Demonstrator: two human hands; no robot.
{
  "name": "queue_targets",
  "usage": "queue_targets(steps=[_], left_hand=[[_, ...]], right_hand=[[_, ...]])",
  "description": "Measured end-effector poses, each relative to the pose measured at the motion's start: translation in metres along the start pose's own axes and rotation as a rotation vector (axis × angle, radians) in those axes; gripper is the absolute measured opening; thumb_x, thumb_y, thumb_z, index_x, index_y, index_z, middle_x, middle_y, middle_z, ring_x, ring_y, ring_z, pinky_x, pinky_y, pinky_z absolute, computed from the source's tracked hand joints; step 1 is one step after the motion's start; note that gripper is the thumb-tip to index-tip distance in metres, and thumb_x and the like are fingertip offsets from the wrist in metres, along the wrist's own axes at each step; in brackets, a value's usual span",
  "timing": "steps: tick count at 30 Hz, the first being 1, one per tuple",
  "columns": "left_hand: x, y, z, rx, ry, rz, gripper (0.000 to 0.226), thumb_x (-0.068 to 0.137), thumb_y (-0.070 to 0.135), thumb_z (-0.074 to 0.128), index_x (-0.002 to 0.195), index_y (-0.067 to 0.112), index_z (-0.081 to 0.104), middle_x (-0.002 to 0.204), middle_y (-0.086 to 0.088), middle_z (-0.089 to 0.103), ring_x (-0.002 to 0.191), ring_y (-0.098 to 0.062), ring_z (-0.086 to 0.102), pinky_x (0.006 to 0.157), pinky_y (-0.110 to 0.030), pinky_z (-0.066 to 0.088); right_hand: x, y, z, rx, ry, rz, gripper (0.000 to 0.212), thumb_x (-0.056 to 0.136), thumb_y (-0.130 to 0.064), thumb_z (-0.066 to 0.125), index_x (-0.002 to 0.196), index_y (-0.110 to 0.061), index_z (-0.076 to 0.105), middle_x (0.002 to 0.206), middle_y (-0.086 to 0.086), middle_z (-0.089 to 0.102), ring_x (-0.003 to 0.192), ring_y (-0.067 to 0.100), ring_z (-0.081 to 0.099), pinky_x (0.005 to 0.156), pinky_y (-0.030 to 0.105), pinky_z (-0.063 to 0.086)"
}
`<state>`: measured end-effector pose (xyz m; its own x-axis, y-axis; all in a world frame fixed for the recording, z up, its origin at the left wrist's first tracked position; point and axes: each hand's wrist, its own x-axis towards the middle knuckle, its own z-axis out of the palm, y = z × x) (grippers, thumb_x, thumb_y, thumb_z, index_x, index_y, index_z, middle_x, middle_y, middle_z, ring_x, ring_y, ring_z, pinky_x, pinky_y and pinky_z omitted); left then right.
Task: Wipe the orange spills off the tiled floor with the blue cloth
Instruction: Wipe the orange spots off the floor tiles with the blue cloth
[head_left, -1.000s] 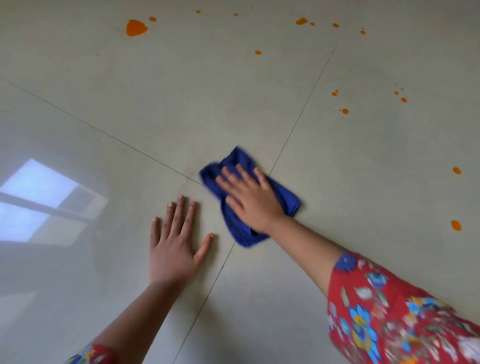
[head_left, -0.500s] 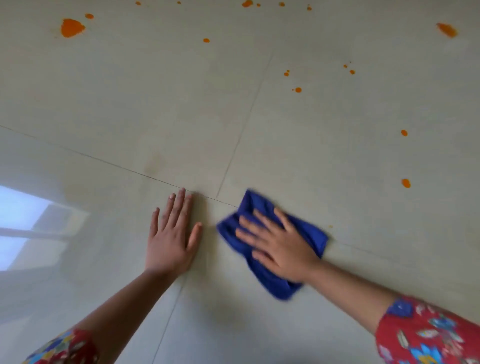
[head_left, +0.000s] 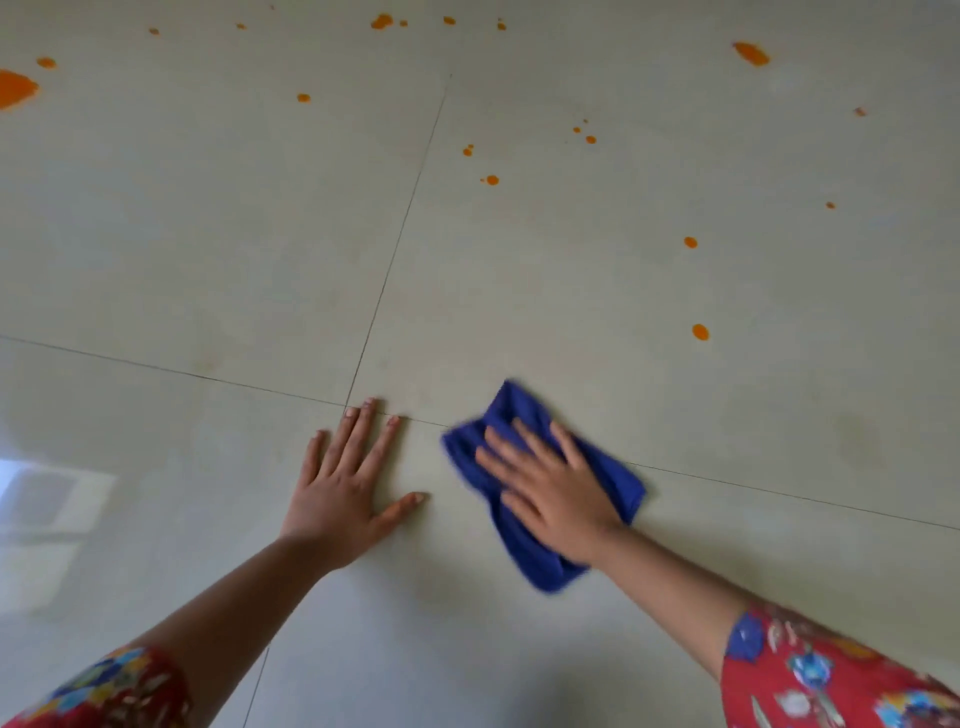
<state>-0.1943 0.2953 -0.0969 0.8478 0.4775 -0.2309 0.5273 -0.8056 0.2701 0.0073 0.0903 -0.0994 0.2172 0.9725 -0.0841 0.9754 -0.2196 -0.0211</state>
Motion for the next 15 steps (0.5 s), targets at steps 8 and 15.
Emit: queue_targets(steps=[8,15], left_hand=[[0.002,0.005,-0.012,-0.035,-0.048,-0.035,0.087,0.075,0.077,0.011,0.149,0.038,-0.014,0.157,0.01,-0.023,0.146,-0.011,-0.018,0.118,-0.036,-0.001],[-0.022,0.009,-0.033,-0.135,-0.082,-0.053,0.07,0.094,0.053,0.04,0.153,0.03,0.009,0.159,0.015,0.006,0.148,-0.009,0.009,0.119,-0.031,0.009]], right_hand=[[-0.054,0.107,0.002,0.129,0.058,0.717,0.057,0.098,-0.05,0.009,0.151,-0.033,0.024,0.158,-0.013,0.022,0.142,0.018,0.033,0.115,0.047,0.018],[0.029,0.03,-0.003,0.185,0.059,0.423,0.053,0.097,-0.044,0.021,0.144,-0.033,0.041,0.152,-0.012,0.038,0.141,0.018,0.035,0.114,0.043,0.017]])
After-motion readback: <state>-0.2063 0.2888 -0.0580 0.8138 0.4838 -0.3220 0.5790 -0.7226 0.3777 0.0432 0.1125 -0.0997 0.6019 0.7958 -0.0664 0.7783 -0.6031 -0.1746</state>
